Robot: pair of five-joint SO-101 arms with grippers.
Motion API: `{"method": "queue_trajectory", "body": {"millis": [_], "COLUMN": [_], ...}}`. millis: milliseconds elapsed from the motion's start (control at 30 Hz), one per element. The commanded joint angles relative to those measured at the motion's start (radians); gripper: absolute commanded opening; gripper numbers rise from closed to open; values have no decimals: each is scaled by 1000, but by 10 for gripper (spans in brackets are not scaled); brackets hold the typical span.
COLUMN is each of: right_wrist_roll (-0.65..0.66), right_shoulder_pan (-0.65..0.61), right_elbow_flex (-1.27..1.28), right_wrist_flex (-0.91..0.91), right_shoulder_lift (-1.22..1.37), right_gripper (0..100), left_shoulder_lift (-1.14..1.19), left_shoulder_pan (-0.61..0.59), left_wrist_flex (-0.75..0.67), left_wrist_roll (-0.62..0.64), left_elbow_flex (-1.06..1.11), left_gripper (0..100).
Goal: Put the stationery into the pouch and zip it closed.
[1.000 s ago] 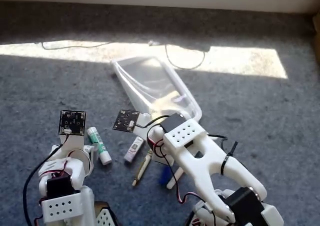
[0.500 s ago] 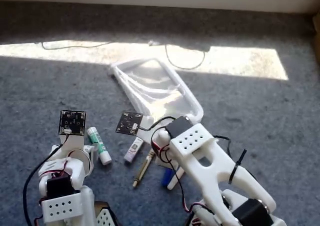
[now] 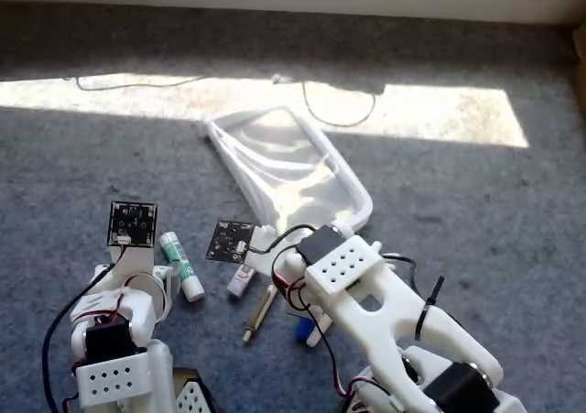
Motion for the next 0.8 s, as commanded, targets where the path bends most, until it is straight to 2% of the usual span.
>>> {"method": "queue_trajectory", "body": {"millis": [0, 200, 567, 767], "right_wrist_roll": [3, 41, 37, 37], "right_shoulder_pan": [-2, 67, 65, 64], "right_elbow_flex": [-8, -8, -4, -8], "right_wrist_flex": [-22, -94, -99, -168], "right_shoulder_lift": [77, 133, -27, 82], "right_gripper": [245, 245, 245, 245], "left_shoulder_lift": [1, 1, 1, 1], "left_shoulder_pan": [-10, -10, -10, -10], "left_wrist_flex": [-14, -14, -14, -14], "left_wrist_roll": [8, 8, 8, 8], "left_elbow_flex": [-5, -5, -5, -5], "left_gripper": [235, 235, 235, 235]}}
